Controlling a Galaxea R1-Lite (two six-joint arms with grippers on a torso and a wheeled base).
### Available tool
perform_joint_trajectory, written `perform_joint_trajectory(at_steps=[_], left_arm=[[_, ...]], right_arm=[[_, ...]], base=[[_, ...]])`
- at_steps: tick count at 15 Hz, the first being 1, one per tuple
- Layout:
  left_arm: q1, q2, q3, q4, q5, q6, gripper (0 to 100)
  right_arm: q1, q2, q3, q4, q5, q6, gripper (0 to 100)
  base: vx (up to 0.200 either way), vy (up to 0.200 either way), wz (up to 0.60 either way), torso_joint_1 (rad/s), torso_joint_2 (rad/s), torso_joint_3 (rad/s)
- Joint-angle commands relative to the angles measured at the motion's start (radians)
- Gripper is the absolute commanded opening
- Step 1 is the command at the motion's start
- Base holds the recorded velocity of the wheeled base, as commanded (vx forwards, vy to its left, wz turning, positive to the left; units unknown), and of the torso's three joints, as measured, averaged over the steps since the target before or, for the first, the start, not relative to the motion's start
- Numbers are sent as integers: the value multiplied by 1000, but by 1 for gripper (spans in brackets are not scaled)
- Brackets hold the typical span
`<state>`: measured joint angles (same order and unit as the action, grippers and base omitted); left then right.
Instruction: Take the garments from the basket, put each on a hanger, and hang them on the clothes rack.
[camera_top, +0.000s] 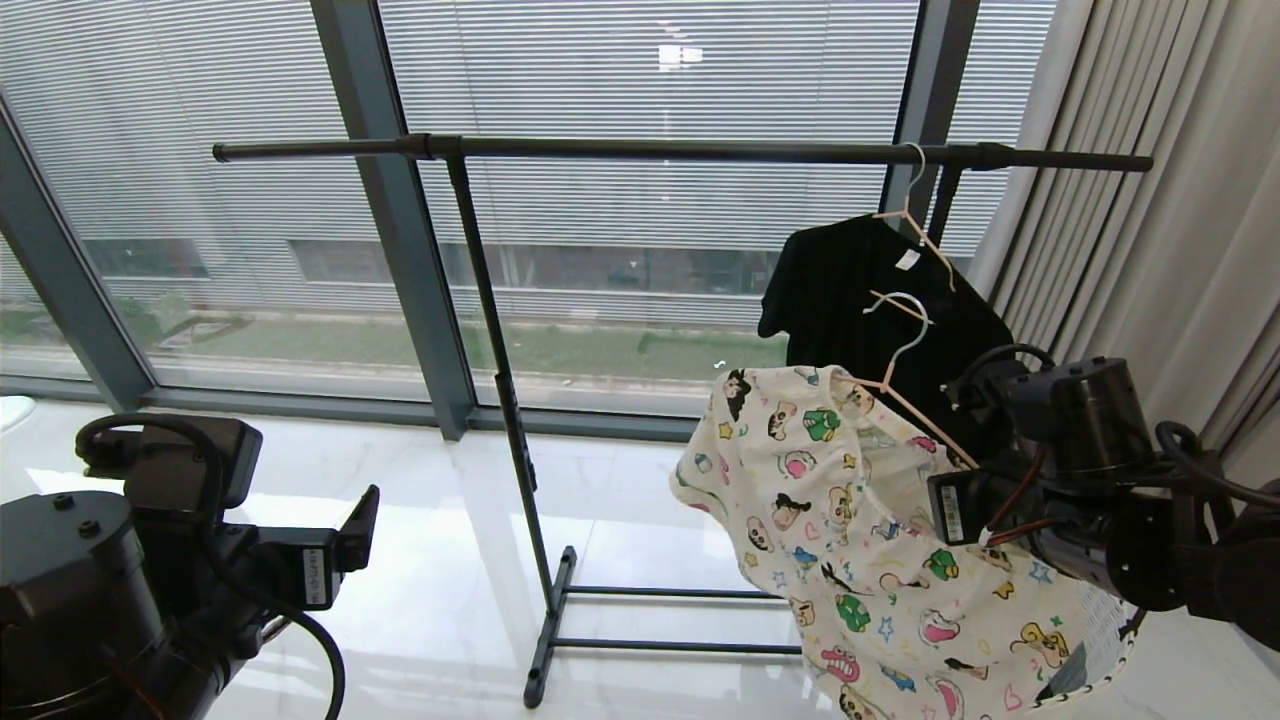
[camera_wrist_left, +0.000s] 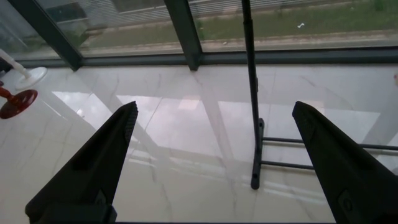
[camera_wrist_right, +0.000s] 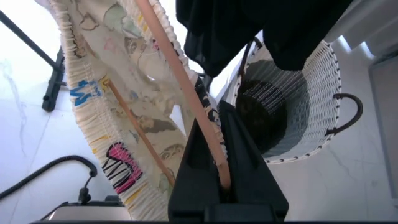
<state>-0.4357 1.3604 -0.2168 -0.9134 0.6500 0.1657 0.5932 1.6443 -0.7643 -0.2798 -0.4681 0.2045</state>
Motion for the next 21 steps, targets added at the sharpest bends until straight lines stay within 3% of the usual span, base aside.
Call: perform_joint_trajectory(at_steps=[1,4,7,12,21], left_arm=[[0,2,1,-1,0,0,100],[0,2,4,-1,-1,1,100],[-3,2,14,-1,-3,70,100],[-9,6,2,-2,-4,74,100],[-41,6,-12,-2,-10,72,100]], right_arm=[[-1,-9,0,1,0,0,0],[-3,-6,0,-1,-34,0,0],[-19,-6,-9,-2,-38,-10,0],[-118,-3,-95,-4,-37,-106,0],[-147,-9,-139,-6,-35,-183,0]], base=[[0,200,0,-12,2,7],[0,133,0,3,0,-2],[0,0,0,0,0,0],[0,0,0,0,0,0],[200,0,0,1,2,3]])
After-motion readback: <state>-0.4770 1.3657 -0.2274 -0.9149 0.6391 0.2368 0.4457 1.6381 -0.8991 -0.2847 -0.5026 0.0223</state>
